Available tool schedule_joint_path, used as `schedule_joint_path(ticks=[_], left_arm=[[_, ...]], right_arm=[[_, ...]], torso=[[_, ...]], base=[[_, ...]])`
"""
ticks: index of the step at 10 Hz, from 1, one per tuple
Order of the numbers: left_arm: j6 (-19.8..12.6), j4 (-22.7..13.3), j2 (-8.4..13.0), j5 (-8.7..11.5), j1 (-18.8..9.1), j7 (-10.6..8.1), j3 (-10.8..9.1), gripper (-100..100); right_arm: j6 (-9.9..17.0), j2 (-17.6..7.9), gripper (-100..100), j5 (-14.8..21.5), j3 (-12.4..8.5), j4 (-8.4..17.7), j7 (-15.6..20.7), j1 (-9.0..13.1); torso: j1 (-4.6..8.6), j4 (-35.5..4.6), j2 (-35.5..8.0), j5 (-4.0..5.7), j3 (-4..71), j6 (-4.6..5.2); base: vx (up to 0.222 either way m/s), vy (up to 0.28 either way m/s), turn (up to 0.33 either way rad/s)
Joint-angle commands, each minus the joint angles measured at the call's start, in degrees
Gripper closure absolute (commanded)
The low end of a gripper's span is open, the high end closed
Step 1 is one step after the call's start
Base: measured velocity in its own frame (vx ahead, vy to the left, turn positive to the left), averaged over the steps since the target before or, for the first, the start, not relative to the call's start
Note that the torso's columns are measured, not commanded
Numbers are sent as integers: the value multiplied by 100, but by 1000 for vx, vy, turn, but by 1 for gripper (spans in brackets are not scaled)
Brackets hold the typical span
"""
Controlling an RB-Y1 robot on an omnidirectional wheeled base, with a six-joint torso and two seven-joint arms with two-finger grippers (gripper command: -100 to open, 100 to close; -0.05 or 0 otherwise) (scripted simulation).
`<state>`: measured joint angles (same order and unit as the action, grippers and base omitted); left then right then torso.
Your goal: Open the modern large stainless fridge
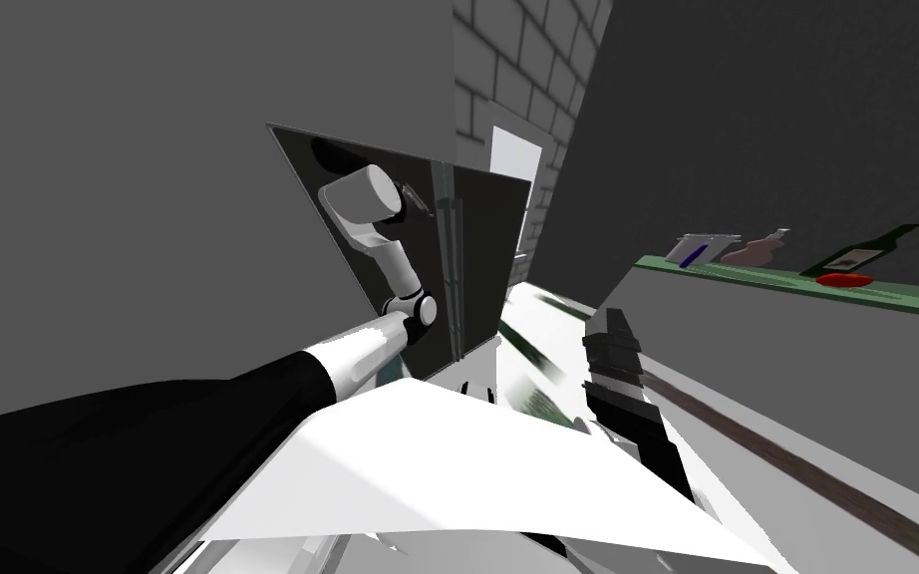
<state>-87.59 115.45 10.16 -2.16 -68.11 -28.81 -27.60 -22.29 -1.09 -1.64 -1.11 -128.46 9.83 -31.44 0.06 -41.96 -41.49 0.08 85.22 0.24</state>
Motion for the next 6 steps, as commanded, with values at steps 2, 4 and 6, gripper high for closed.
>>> schedule_joint_path(ticks=[2,4,6], left_arm=[[-449,-121,-104,-38,-410,-142,7,-100],[-711,-178,-159,-62,-647,-224,10,-100],[-962,-231,-213,-84,-864,-299,17,-100]], right_arm=[[0,0,0,0,0,0,0,0],[0,0,0,0,0,0,0,0],[0,0,0,0,0,0,0,0]], torso=[[-3,-8,-23,-4,-21,-10],[9,-17,-27,2,-17,12],[39,-18,-18,14,-9,29]], base=[[38,-3,1],[23,1,19],[25,5,7]])
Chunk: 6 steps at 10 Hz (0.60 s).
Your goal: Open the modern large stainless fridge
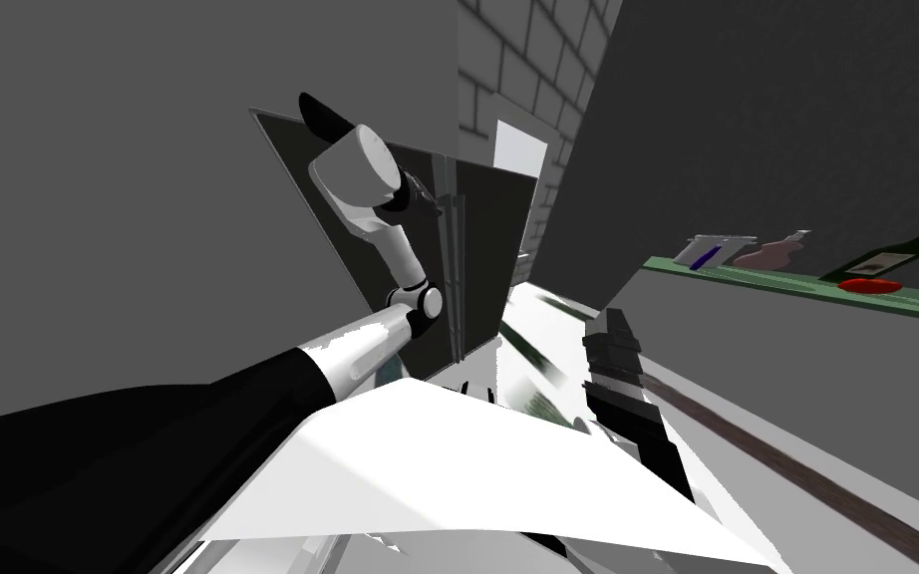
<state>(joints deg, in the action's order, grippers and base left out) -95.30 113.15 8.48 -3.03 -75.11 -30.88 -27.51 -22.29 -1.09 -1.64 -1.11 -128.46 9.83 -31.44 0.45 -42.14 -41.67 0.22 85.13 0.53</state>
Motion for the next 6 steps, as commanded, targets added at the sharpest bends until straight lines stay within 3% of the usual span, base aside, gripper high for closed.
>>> schedule_joint_path(ticks=[1,3,6], left_arm=[[-426,-51,-98,-18,-358,-161,17,-100],[-840,-133,-196,-53,-679,-275,39,-100],[-1255,-187,-280,-78,-906,-356,61,-100]], right_arm=[[0,0,0,0,0,0,0,0],[0,0,0,0,0,0,0,0],[0,0,0,0,0,0,0,0]], torso=[[9,0,-2,5,0,1],[55,-3,-2,29,0,26],[100,18,9,52,2,33]], base=[[24,7,1],[53,18,8],[30,10,-3]])
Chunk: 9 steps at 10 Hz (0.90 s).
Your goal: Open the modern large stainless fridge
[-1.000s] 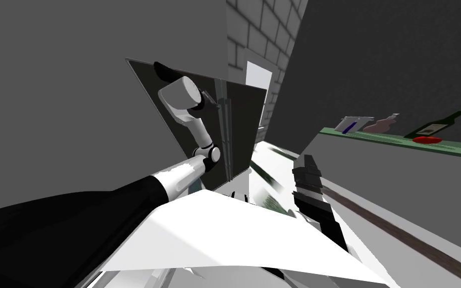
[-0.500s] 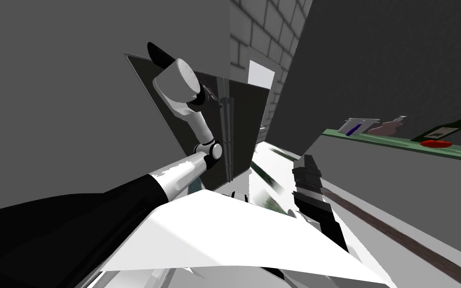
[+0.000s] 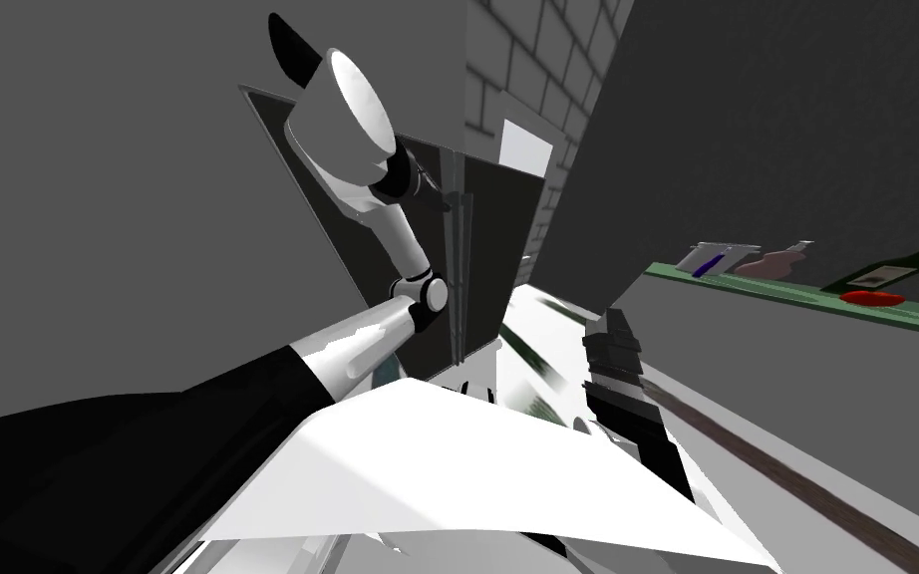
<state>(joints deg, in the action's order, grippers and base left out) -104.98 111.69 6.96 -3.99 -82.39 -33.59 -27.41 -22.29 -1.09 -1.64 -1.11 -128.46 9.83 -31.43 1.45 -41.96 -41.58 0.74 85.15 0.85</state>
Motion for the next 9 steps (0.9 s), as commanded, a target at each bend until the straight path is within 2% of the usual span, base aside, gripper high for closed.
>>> schedule_joint_path(ticks=[1,3,4,6,7,9], left_arm=[[-351,-41,-128,17,-177,-85,51,-100],[-692,-67,-193,3,-304,-131,66,-100],[-715,-67,-193,3,-304,-131,66,-100],[-682,-39,-163,-1,-283,-120,46,-100],[-671,-29,-149,-7,-291,-120,42,100],[-542,-113,-26,-239,-276,-167,101,100]], right_arm=[[0,0,0,0,0,0,0,0],[0,0,0,0,0,0,0,1],[0,1,0,0,1,0,0,1],[0,1,0,0,1,-1,0,0],[0,0,0,0,0,0,0,0],[0,2,0,0,2,0,0,1]], torso=[[3,0,0,2,-3,-5],[9,11,1,2,-5,-3],[-3,13,6,-5,-2,-15],[-120,-18,-41,-62,-37,-74],[-146,-16,-54,-72,-46,-69],[-114,6,-55,-76,-56,-79]], base=[[20,5,8],[12,-1,-29],[14,-12,-56],[4,-9,7],[6,1,16],[-27,-190,89]])
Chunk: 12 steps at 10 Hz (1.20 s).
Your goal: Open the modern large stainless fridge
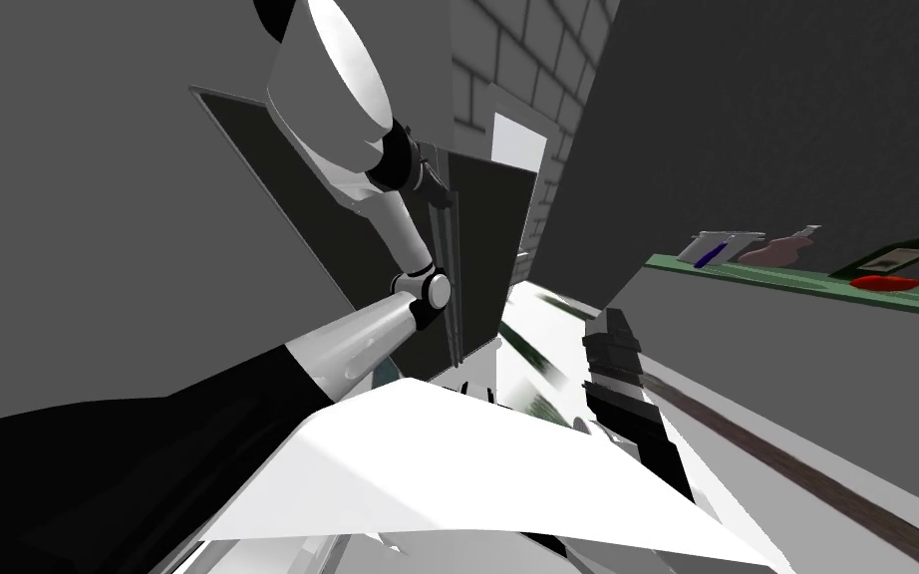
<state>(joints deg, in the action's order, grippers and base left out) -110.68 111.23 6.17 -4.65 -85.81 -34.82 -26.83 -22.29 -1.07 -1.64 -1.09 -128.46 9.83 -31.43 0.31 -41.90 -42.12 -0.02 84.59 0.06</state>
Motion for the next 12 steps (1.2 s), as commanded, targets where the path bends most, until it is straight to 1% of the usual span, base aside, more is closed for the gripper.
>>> schedule_joint_path(ticks=[1,3,5,6,8,9,10,11,12], left_arm=[[27,-67,53,-173,66,-44,43,100],[130,-165,156,-400,101,-93,105,100],[233,-262,260,-628,136,-143,166,100],[285,-311,312,-742,153,-167,197,100],[388,-408,415,-970,188,-217,258,100],[439,-457,467,-1083,205,-241,289,100],[403,-405,416,-1023,203,-232,285,100],[573,-418,410,-1010,233,-230,276,-100],[647,-426,400,-974,263,-225,252,-100]], right_arm=[[0,2,0,0,1,0,0,0],[0,1,0,0,1,0,0,1],[0,2,0,0,2,0,0,1],[0,3,0,0,3,-1,0,1],[0,3,0,0,3,-1,0,1],[0,3,0,0,3,-1,0,0],[0,3,0,0,3,-1,0,0],[0,0,0,0,0,-1,0,0],[0,-2,0,0,-2,0,0,-1]], torso=[[42,3,8,16,5,7],[75,8,16,48,15,54],[108,16,54,63,41,60],[90,7,47,49,38,35],[-41,-36,-11,1,0,-5],[-48,-38,-16,-6,-3,-8],[-42,-39,-16,-2,-3,-7],[-103,-35,-4,-17,4,-8],[-134,-31,6,-32,12,-12]], base=[[-53,-262,109],[-114,-265,93],[-91,-337,74],[-145,-416,65],[-99,-384,94],[-75,-420,96],[-33,-186,26],[11,-4,-17],[37,86,-16]])
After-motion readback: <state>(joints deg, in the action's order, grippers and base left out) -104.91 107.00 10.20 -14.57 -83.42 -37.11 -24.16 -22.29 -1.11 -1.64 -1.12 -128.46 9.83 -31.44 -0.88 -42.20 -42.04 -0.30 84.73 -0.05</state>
